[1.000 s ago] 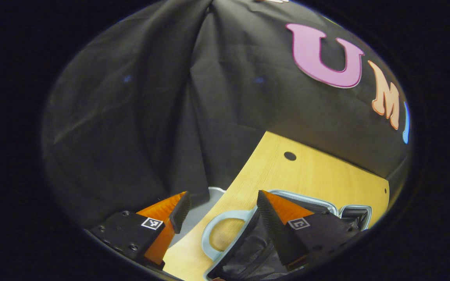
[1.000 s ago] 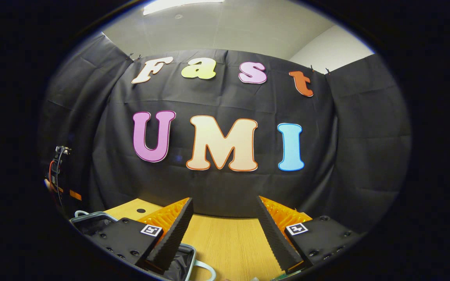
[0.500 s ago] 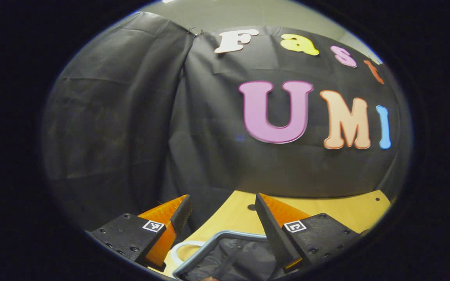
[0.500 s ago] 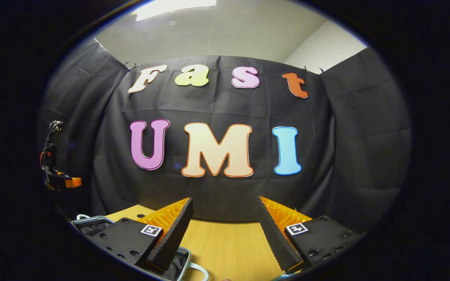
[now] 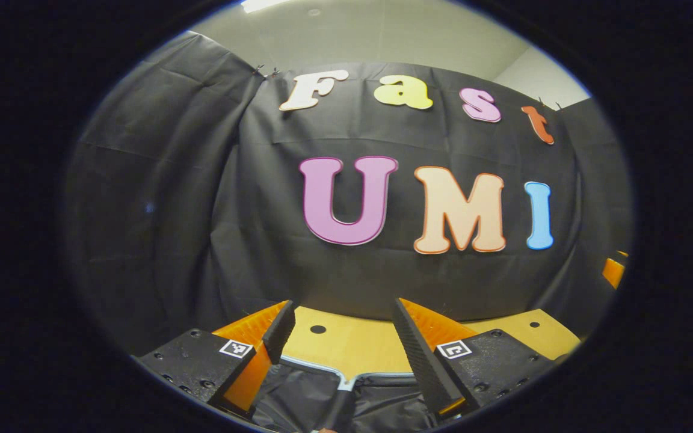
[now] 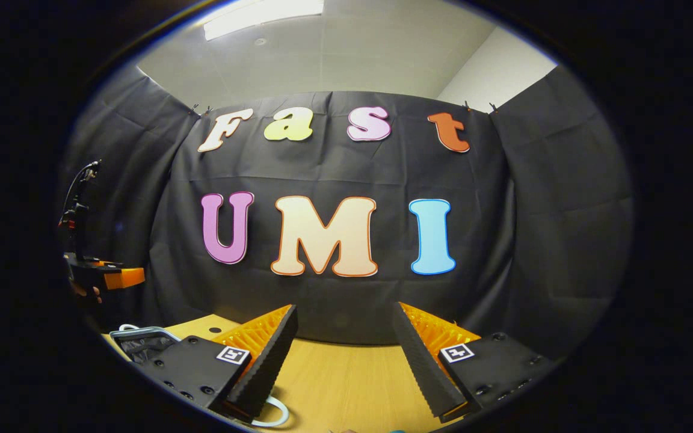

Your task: First open the suitcase, pack the skin care products into it, and then close the suitcase.

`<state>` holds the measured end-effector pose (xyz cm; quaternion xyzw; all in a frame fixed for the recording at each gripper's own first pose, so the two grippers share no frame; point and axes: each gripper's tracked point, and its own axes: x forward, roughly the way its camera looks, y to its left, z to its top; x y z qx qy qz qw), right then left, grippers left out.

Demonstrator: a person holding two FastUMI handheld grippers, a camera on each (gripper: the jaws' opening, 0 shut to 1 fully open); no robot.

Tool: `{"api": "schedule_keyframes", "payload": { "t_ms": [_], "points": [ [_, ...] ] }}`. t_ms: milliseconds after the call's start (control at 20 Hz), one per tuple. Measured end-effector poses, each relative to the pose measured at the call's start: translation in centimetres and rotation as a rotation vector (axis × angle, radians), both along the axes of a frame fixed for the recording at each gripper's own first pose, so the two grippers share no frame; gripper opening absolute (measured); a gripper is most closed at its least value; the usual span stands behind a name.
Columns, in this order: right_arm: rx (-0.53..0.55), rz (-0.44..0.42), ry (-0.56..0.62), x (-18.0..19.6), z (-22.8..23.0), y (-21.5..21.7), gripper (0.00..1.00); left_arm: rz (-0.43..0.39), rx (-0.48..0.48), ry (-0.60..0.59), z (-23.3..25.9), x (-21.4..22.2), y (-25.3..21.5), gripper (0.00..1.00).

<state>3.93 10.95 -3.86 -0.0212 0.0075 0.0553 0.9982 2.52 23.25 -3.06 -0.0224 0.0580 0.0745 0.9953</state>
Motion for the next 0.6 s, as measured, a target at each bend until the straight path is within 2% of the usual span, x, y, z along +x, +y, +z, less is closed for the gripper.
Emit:
{"api": "schedule_keyframes", "payload": {
  "t_ms": [100,200,350,600],
  "points": [
    [0.010,-0.003,0.000,-0.4,0.1,-1.7,0.99,-0.044,0.007,0.003,-0.1,-0.3,-3.6,0.93],
    [0.018,-0.008,0.006,-0.6,0.0,-3.4,0.99,-0.080,0.022,0.014,-0.7,-0.5,-6.8,0.96],
    [0.025,-0.014,0.015,-1.1,-0.1,-5.7,0.99,-0.141,0.017,0.043,-2.2,-0.9,-12.1,0.95],
    [0.017,-0.019,0.018,-2.0,-0.2,-9.0,0.99,-0.222,0.028,0.086,-4.8,-2.0,-18.8,0.95]
  ]
}}
